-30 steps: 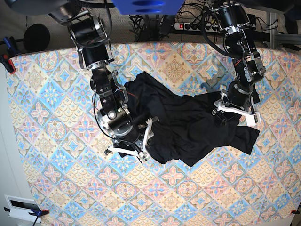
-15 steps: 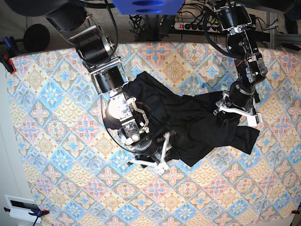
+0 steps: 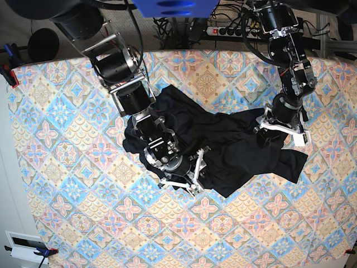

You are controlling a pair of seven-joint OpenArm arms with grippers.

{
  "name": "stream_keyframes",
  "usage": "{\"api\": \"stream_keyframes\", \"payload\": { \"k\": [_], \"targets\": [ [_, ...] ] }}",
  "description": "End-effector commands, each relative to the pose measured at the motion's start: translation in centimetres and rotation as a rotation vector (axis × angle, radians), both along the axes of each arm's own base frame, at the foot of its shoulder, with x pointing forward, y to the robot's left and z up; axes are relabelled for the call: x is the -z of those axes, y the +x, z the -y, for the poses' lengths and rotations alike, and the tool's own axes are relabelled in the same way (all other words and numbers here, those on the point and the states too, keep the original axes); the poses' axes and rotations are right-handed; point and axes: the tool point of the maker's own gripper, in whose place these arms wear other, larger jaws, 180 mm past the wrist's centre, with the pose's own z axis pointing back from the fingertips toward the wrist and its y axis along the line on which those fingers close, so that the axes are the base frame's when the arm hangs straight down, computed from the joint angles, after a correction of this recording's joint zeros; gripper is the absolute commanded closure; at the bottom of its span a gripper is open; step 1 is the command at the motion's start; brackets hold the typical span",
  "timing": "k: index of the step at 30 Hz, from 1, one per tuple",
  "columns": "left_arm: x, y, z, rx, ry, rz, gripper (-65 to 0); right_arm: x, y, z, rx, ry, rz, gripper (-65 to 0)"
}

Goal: Layout the t-shirt on the table in an organized manner, then fold the t-shirt properly
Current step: 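Regrasp the shirt with both grippers and gather the fabric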

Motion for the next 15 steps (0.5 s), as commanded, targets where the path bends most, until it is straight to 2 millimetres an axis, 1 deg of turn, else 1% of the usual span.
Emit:
{"api": "stream_keyframes", "payload": {
  "k": [1,4,8,13,15],
  "targets": [
    [-1.4,0.7,-0.2,0.000,0.006,0.051,-28.1,-2.6,1.7,-0.5,0.002,0.029,0.068,-27.7],
    [-1.0,0.3,-0.2,-0.002,0.006,0.037,-28.1,-2.5,1.6,-0.5,-0.001,0.028,0.067,-27.7],
    [-0.8,0.2,-0.1,-0.003,0.003,0.034,-28.1,-2.2,1.4,-0.6,-0.003,0.025,0.062,-27.7],
    [-0.8,0.1,-0.1,-0.003,0.003,0.033,-28.1,-0.2,0.6,-0.1,0.005,0.011,0.005,-27.7],
    [-0.8,0.1,-0.1,-0.004,0.003,0.032,-28.1,0.4,0.2,-0.2,0.023,0.052,-0.035,-27.7]
  ]
}}
